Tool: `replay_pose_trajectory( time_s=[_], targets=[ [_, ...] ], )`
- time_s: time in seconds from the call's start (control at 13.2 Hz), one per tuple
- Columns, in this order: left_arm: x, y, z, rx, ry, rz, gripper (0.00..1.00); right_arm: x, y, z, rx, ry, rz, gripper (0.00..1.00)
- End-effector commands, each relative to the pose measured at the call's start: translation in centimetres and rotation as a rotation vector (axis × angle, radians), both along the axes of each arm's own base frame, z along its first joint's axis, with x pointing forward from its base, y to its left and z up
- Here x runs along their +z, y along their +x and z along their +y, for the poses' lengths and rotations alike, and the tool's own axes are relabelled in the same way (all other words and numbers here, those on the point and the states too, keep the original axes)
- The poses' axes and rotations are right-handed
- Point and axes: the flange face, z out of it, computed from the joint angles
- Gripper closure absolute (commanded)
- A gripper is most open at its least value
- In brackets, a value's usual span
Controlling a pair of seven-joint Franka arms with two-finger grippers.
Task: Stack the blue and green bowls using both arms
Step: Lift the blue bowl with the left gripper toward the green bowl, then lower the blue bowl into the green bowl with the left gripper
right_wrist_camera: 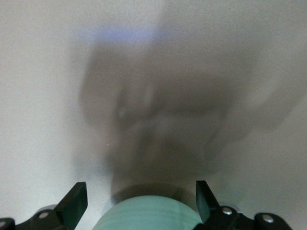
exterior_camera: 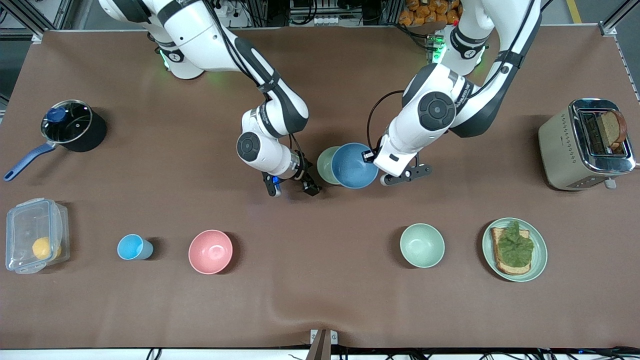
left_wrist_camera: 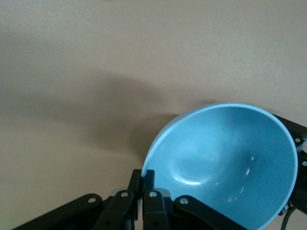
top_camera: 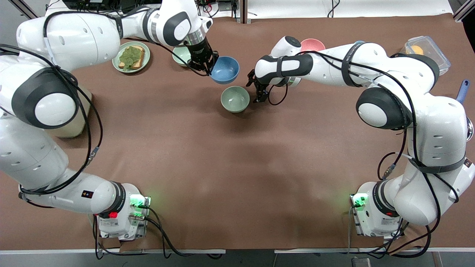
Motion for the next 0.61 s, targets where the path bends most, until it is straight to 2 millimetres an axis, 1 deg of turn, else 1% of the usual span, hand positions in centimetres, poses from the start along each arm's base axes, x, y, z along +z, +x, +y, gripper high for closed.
replay_pose_trajectory(
  time_s=[0.0,0.15,0.3,0.38,0.45,0.53],
  targets=[
    [-1.4,-0.9,-0.5,0.022,-0.022,-0.02,1.0,0.0,0.8,-1.0,-0.013,0.023,0.018,0.0],
    [-2.8,-1.3,-1.1,0.011,-0.018,-0.005,1.0,-0.1,0.7,-1.0,-0.01,0.023,0.021,0.0],
    [-4.5,-2.8,-2.6,-0.018,-0.008,0.022,1.0,-0.1,0.8,-1.1,-0.013,0.022,0.024,0.0],
    [-4.8,-3.0,-3.0,-0.023,-0.012,0.017,1.0,-0.1,0.8,-1.2,-0.015,0.022,0.024,0.0],
    [-5.6,-3.4,-3.1,-0.026,-0.009,0.024,1.0,-0.1,0.8,-1.2,-0.016,0.021,0.026,0.0],
    [-5.8,-3.9,-3.7,-0.034,-0.01,0.022,1.0,-0.1,0.8,-1.2,-0.017,0.022,0.026,0.0]
  ],
)
